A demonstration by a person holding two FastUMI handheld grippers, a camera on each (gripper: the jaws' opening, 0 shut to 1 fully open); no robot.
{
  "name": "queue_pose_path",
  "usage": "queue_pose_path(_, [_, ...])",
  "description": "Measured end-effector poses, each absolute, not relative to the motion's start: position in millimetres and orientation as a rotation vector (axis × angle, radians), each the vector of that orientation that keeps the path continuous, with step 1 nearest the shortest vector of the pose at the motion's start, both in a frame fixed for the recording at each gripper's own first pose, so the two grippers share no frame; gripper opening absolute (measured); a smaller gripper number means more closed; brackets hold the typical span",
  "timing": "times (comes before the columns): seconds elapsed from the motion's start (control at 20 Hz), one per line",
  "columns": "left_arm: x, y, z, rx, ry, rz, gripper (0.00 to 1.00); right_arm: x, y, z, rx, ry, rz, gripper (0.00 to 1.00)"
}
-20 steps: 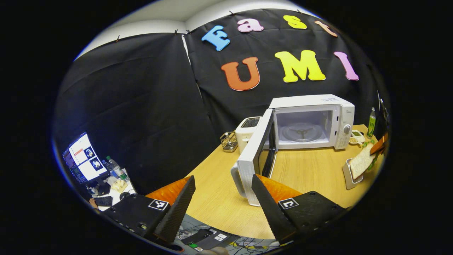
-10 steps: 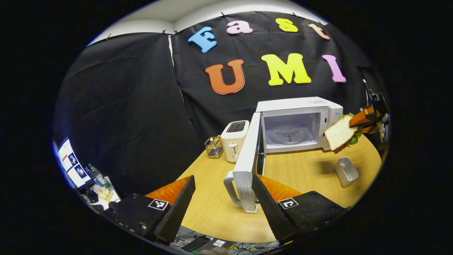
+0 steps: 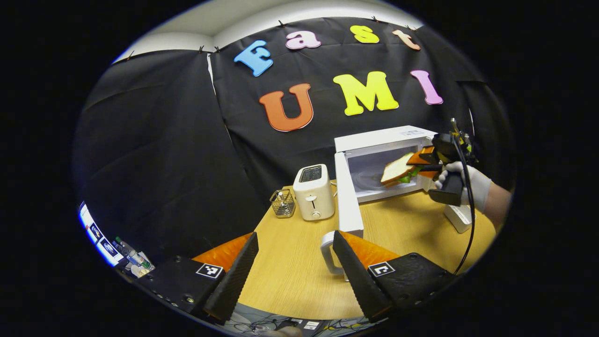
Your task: Open the microwave oven with the left hand, put the food in, and close the microwave oven.
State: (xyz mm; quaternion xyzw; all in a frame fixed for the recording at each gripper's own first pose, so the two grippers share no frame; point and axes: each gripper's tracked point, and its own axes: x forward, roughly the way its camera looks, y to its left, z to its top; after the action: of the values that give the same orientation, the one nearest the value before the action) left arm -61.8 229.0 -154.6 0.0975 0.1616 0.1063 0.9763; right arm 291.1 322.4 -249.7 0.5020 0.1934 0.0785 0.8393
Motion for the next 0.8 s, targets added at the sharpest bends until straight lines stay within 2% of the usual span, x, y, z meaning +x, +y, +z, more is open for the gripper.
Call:
queue_pose_path(0.2, [-56,229,-159,0.198,0.329,0.206,0.97,335,337,-268,1.150,0.291,0.044,0.36])
queue_pose_path(0.45, [-49,232,-166,0.215,0.330,0.206,0.97,370,368,-279,1.144,0.248,0.042,0.36])
queue_pose_path(0.5, [-47,235,-170,0.211,0.338,0.218,0.97,372,373,-285,1.126,0.265,0.048,0.28])
queue_pose_path(0.55, [-48,239,-174,0.201,0.342,0.225,0.97,377,375,-291,1.098,0.276,0.039,0.36])
queue_pose_path(0.6, [-49,241,-174,0.189,0.340,0.233,0.97,380,373,-297,1.076,0.269,0.026,0.36])
queue_pose_path(0.65, [-47,243,-176,0.181,0.342,0.241,0.97,384,372,-298,1.065,0.253,0.016,0.30])
queue_pose_path(0.7, [-47,245,-177,0.180,0.339,0.247,0.97,384,370,-305,1.036,0.266,0.001,0.38])
queue_pose_path(0.75, [-47,246,-179,0.174,0.344,0.250,0.97,384,369,-309,1.016,0.271,-0.008,0.40])
queue_pose_path(0.8, [-47,247,-179,0.166,0.343,0.250,0.97,384,368,-314,0.989,0.279,-0.019,0.33])
